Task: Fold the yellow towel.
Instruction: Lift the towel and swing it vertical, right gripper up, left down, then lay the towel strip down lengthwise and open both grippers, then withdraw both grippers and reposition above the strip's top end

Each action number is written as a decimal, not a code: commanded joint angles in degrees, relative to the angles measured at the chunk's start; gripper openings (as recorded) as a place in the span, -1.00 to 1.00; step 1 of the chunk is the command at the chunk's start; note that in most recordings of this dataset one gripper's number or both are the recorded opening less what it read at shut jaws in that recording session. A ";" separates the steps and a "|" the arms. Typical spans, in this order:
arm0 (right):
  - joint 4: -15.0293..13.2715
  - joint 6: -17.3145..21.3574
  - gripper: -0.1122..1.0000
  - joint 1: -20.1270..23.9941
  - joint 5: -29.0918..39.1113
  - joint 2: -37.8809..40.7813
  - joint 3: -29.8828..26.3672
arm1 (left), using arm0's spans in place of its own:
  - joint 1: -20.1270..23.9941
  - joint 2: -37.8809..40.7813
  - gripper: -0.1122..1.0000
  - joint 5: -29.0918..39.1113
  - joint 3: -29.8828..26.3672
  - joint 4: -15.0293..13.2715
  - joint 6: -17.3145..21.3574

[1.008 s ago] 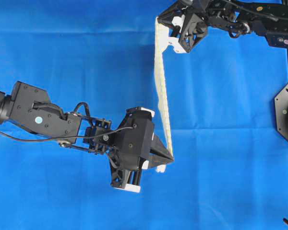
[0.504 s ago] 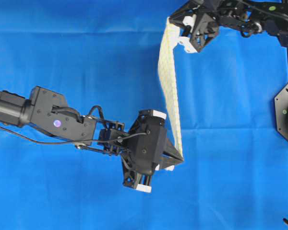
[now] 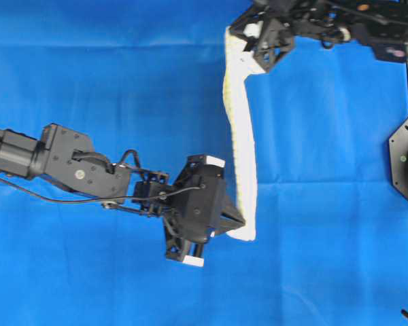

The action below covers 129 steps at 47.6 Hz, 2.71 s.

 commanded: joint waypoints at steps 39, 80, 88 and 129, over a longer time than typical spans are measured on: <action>-0.18 0.00 -0.75 2.81 -0.70 10.11 -13.45 | -2.29 -10.46 -0.78 -4.31 13.89 -0.26 -8.17; -0.62 -0.53 0.50 3.87 -0.26 8.35 -12.30 | -1.14 -16.70 0.09 7.12 15.56 -0.18 -7.65; -0.62 -0.18 0.47 4.31 -0.53 3.87 -8.44 | 1.41 -19.25 0.09 7.73 16.79 -0.18 -7.47; 0.35 0.79 0.47 14.15 -10.02 -19.25 14.94 | 17.23 -36.21 0.40 0.88 30.67 0.09 -4.75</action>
